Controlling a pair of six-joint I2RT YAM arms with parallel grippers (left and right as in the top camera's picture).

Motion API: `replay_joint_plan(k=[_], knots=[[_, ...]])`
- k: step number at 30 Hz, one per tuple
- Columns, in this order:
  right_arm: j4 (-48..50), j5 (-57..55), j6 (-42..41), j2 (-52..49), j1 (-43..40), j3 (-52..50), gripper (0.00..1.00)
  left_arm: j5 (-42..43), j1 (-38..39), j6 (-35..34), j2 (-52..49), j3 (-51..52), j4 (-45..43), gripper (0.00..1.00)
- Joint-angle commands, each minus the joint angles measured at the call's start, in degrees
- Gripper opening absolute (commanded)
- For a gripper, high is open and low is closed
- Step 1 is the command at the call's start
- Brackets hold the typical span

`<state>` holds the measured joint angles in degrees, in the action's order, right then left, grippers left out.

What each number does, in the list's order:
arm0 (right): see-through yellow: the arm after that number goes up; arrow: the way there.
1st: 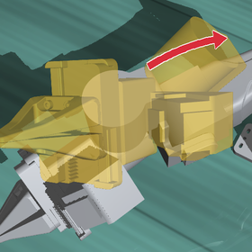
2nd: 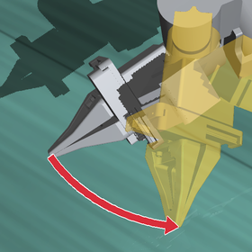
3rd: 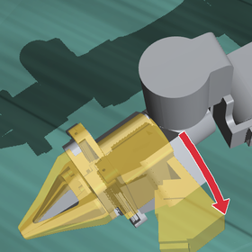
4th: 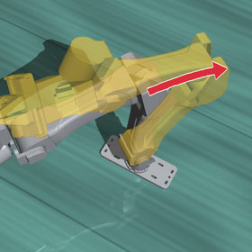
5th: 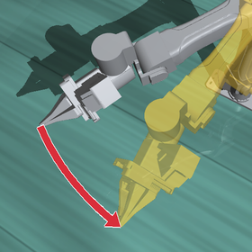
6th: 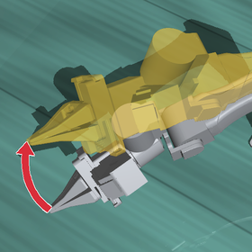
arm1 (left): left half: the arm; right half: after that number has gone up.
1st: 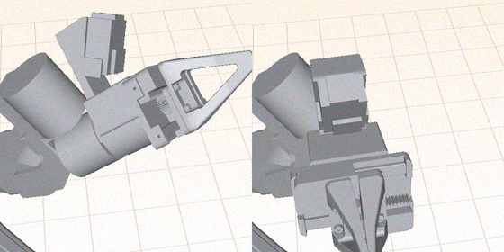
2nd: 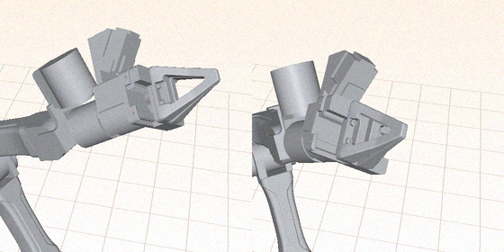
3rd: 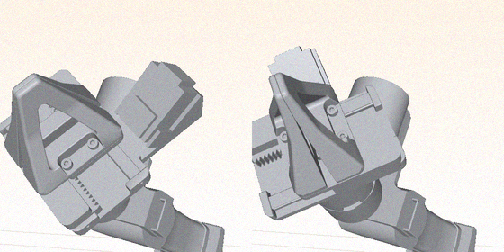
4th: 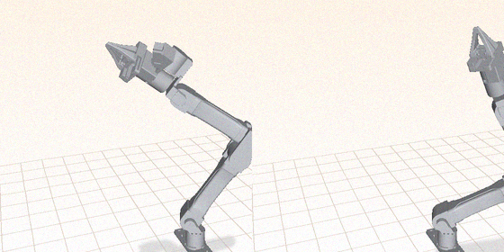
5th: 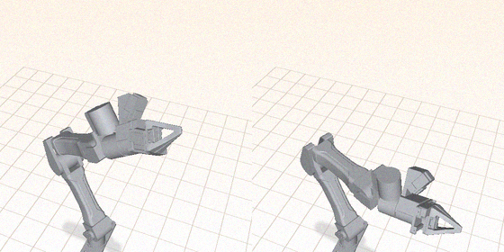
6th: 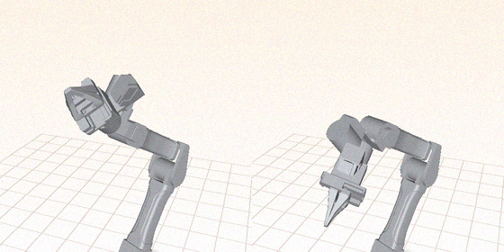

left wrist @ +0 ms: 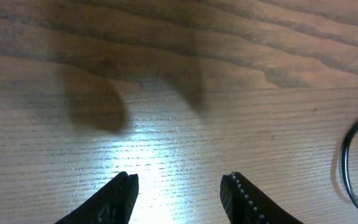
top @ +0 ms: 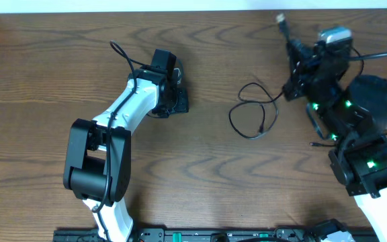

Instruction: Untangle cables

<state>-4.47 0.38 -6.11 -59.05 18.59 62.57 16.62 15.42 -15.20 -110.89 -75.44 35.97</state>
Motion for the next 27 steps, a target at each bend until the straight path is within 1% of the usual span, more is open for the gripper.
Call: replay_joint_plan(k=[1, 5, 7, 10, 13, 17, 18, 24, 26, 27], knots=[[3.9, -13.9, 6.4, 1.1, -0.3, 0.3, 0.01, 0.5, -0.2, 0.1, -0.8, 0.2, 0.2, 0.49], [10.1, -29.0, 10.2, 0.7, -1.8, 0.3, 0.01, 0.5, -0.2, 0.1, -0.8, 0.2, 0.2, 0.48], [12.7, -32.6, 12.0, 0.4, -3.6, 0.3, 0.01, 0.5, -0.2, 0.1, -0.8, 0.2, 0.2, 0.49], [14.9, -33.4, 13.4, -0.6, -7.5, 0.3, 0.01, 0.5, -0.2, 0.1, -0.8, 0.2, 0.2, 0.49], [10.2, -32.3, 7.4, -1.3, -9.5, 0.3, 0.01, 0.5, -0.2, 0.1, -0.8, 0.2, 0.2, 0.49], [-2.8, -26.0, 3.4, -1.9, -9.5, 0.3, 0.03, 0.5, -0.2, 0.1, -0.8, 0.2, 0.2, 0.48], [-6.5, -23.8, 2.7, -2.2, -9.5, 0.3, 0.07, 0.5, -0.2, 0.1, -0.8, 0.2, 0.2, 0.49], [-20.9, -12.8, 0.3, -5.0, -9.5, 0.3, 0.61, 0.5, -0.2, 0.1, -0.8, 0.2, 0.2, 0.49], [-24.1, -11.5, 0.4, -6.9, -9.5, 0.3, 0.70, 0.5, -0.2, 0.1, -0.8, 0.2, 0.2, 0.48], [-25.3, -11.6, 0.4, -8.0, -9.5, 0.3, 0.73, 0.5, -0.2, 0.1, -0.8, 0.2, 0.2, 0.49]])
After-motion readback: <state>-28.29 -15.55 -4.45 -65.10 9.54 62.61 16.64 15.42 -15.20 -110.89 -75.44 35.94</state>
